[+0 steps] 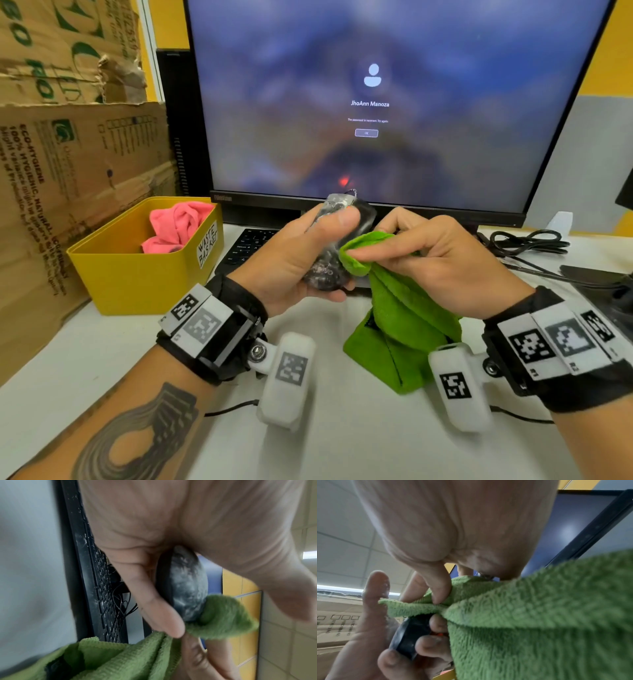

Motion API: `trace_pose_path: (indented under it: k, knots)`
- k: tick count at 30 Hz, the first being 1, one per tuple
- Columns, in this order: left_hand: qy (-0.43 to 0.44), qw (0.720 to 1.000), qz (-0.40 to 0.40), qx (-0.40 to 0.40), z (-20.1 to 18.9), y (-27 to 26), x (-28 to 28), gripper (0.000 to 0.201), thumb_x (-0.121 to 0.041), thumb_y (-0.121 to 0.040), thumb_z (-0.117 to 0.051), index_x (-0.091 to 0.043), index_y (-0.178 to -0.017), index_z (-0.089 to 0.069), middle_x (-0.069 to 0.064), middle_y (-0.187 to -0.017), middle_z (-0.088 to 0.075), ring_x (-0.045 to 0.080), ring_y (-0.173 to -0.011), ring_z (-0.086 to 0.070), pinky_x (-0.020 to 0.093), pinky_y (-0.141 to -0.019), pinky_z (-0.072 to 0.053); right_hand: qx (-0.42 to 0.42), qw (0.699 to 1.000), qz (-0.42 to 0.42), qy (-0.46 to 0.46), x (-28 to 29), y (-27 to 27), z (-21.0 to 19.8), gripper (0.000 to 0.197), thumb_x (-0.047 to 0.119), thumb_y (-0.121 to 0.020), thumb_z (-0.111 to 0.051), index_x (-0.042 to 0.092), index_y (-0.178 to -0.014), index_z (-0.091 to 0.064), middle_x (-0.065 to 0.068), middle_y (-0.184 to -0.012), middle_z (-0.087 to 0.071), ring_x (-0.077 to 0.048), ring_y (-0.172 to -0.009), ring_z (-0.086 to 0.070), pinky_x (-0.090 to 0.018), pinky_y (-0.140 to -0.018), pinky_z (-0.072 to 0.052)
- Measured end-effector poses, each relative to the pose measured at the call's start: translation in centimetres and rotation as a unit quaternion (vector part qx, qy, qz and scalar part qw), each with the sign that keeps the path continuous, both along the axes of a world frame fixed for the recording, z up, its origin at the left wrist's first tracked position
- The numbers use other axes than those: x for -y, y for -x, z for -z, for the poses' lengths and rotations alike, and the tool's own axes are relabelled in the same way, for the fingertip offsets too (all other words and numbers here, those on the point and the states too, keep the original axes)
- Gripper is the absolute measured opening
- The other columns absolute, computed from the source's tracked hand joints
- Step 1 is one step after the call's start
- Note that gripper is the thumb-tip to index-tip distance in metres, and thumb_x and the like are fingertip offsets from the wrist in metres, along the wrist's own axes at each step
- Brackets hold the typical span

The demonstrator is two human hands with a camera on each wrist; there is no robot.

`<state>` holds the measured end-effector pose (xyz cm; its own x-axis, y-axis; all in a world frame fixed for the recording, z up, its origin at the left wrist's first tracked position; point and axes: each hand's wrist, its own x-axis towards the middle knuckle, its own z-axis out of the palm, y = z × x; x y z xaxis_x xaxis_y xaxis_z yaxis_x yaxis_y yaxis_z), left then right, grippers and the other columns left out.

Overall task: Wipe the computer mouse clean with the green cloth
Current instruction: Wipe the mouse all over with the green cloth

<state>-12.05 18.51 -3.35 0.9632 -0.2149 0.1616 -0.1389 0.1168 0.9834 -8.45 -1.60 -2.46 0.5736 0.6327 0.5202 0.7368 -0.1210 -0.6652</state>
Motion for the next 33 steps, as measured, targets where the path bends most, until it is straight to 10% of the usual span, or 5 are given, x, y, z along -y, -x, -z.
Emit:
trace_pose_path:
  k: [7,15,20,28,33]
  knots:
    - [0.005,1.000,-0.008,-0.028,-0.6,0.0,-0.3,0.082,-0.082,-0.067,-0.057,-0.015,-0.110,-0.074,0.014,-0.084,-0.070,0.025,-0.068,-0.065,0.028,-0.054,-0.055,-0.006,0.997,0.052,-0.062,1.3,-0.7,-0.6,0.029,0.005,-0.091,-0.066,0.027,-0.102,-0.080,0.010,-0.086,-0.062,-0.011,-0.086,-0.058,-0.016,-0.080,-0.041]
    - [0.005,0.998,-0.047,-0.046,-0.5,0.0,-0.3,0.101,-0.082,-0.064,-0.063,-0.012,-0.137,-0.061,0.013,-0.090,-0.074,0.023,-0.075,-0.072,0.029,-0.060,-0.059,-0.124,0.986,0.067,-0.090,1.4,-1.1,-0.4,0.027,0.022,-0.085,-0.063,0.026,-0.105,-0.081,-0.006,-0.090,-0.071,-0.022,-0.094,-0.061,-0.044,-0.092,-0.042]
    - [0.012,0.997,-0.050,-0.059,-0.4,0.0,-0.2,0.102,-0.081,-0.065,-0.065,-0.013,-0.141,-0.057,0.014,-0.093,-0.074,0.025,-0.081,-0.073,0.030,-0.062,-0.058,-0.104,0.989,0.094,-0.056,1.5,-0.9,-0.3,0.027,0.031,-0.068,-0.085,0.018,-0.086,-0.069,-0.003,-0.076,-0.065,-0.023,-0.072,-0.060,-0.050,-0.073,-0.051]
    - [0.012,0.997,-0.045,-0.066,-0.3,-0.2,-0.4,0.090,-0.080,-0.072,-0.064,-0.015,-0.133,-0.060,0.015,-0.092,-0.074,0.025,-0.080,-0.074,0.029,-0.061,-0.058,-0.065,0.986,0.122,-0.091,1.3,-0.7,-0.8,0.017,0.009,-0.090,-0.074,-0.003,-0.092,-0.062,-0.016,-0.080,-0.061,-0.020,-0.073,-0.059,-0.039,-0.072,-0.053]
    - [0.018,0.996,-0.049,-0.069,-0.4,-0.1,-0.3,0.076,-0.078,-0.080,-0.058,-0.023,-0.133,-0.061,0.015,-0.093,-0.074,0.025,-0.080,-0.073,0.030,-0.062,-0.058,-0.015,0.973,0.205,-0.105,1.2,-1.0,-0.9,0.012,0.018,-0.090,-0.074,0.007,-0.085,-0.074,-0.007,-0.084,-0.065,-0.017,-0.068,-0.059,-0.033,-0.068,-0.050]
